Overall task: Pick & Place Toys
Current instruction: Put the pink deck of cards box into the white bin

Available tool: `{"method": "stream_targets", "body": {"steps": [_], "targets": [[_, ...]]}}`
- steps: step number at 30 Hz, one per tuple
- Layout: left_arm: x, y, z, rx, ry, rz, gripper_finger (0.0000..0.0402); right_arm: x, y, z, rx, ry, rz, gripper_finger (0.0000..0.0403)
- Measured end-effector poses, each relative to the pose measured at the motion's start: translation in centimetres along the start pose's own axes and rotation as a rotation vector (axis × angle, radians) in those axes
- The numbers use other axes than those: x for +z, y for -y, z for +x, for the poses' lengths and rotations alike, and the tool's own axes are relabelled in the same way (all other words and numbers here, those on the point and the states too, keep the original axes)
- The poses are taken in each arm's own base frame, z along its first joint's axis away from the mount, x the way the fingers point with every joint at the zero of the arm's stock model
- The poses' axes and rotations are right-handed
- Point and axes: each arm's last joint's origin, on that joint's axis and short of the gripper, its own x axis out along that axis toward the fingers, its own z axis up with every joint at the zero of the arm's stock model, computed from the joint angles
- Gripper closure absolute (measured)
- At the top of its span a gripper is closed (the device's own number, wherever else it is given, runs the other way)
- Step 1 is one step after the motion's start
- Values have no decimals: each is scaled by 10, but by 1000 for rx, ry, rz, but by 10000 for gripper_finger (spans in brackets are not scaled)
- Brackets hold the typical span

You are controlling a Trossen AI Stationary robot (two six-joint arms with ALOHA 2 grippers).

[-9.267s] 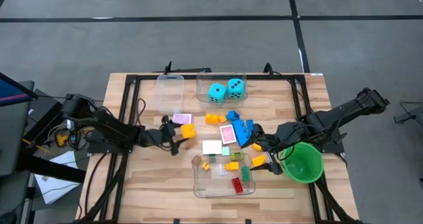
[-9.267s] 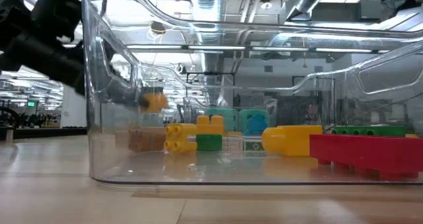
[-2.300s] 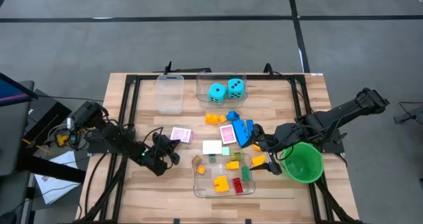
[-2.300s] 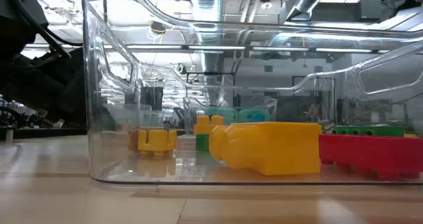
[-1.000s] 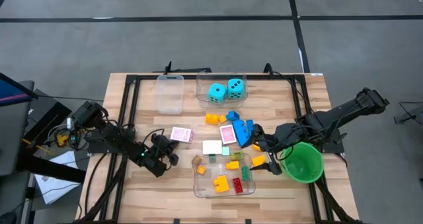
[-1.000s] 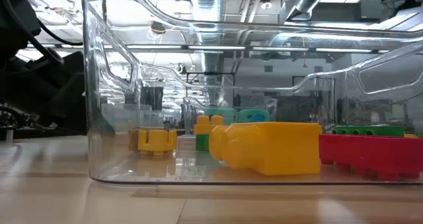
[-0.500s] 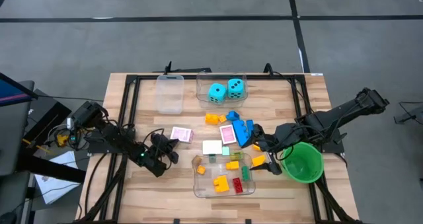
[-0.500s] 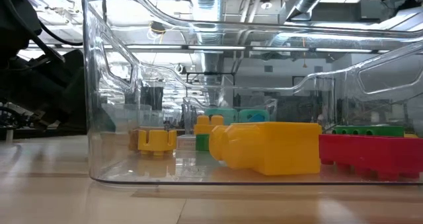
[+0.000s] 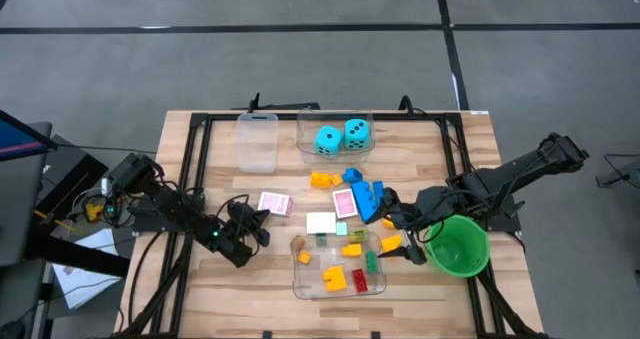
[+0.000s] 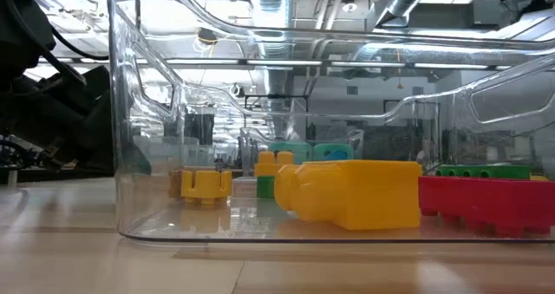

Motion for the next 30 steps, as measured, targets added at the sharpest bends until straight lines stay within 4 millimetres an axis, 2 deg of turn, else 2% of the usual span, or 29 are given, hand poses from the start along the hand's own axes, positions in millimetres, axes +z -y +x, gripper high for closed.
{"method": "stream_targets", "body": {"steps": [30], "targets": [[-7, -2, -4, -31, -134, 74, 402, 0, 0, 0, -1, 1, 0, 6]]}}
